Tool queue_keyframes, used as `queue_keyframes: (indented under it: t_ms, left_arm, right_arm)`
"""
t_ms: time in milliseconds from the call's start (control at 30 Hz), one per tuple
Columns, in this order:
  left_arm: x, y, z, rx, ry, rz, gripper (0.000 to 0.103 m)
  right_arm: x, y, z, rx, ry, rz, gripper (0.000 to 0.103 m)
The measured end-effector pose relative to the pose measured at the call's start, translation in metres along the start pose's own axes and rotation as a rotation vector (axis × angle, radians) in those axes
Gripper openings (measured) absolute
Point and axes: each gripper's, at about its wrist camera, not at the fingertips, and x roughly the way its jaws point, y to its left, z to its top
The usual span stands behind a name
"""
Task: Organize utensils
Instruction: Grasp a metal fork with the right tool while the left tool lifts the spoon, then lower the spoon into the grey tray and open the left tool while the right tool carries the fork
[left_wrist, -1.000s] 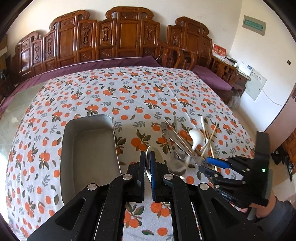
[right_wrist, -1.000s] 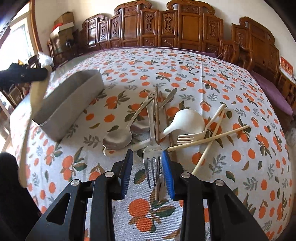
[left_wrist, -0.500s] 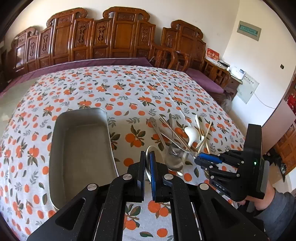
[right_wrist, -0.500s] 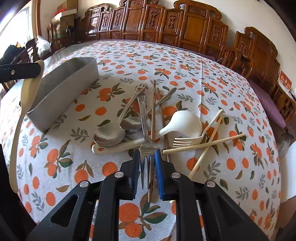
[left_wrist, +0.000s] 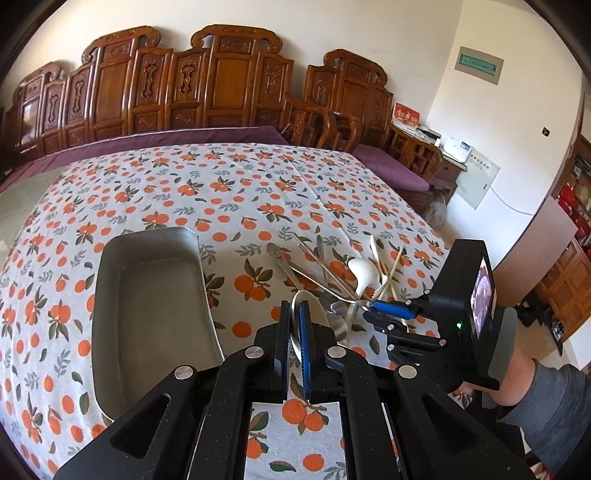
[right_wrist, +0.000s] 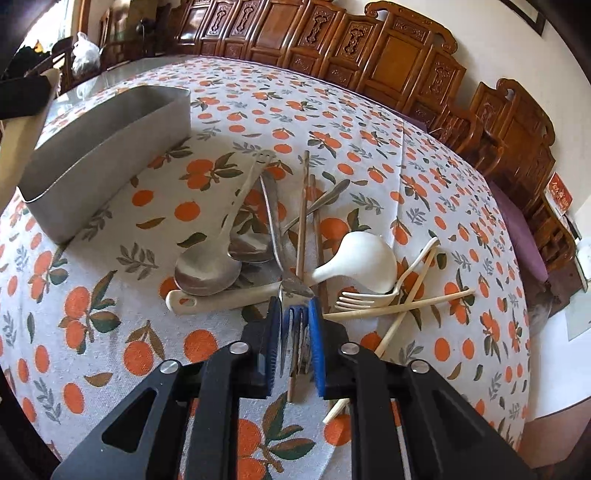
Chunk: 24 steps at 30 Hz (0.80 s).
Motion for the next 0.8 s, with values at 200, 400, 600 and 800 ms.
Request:
queue_keyframes:
  t_ms: [200, 400, 600, 800]
  left_arm:
    - [-0.006, 0.004, 0.002, -0.004, -0.011, 0.014, 0.004]
    - [-0.012, 0.012, 0.009, 0.008, -0.025, 0.047, 0.004]
    - [-0.019, 0.033, 0.024, 0.011, -0.014, 0.087, 0.004]
    - [-0.004, 0.064, 0.039, 0.022, 0.02, 0.179, 0.004]
  right_arm:
    - [-0.003, -0.02, 0.001, 0.097, 0.018, 0.003, 0.003]
    - [-0.007, -0.038, -0.001, 0.205, 0.015, 0.03, 0.003]
    - [-0.027, -0.046, 0.003, 0.256, -0.037, 0.047, 0.003]
    - [-0.046, -0.046, 0.012, 0.278, -0.097, 0.088, 0.003]
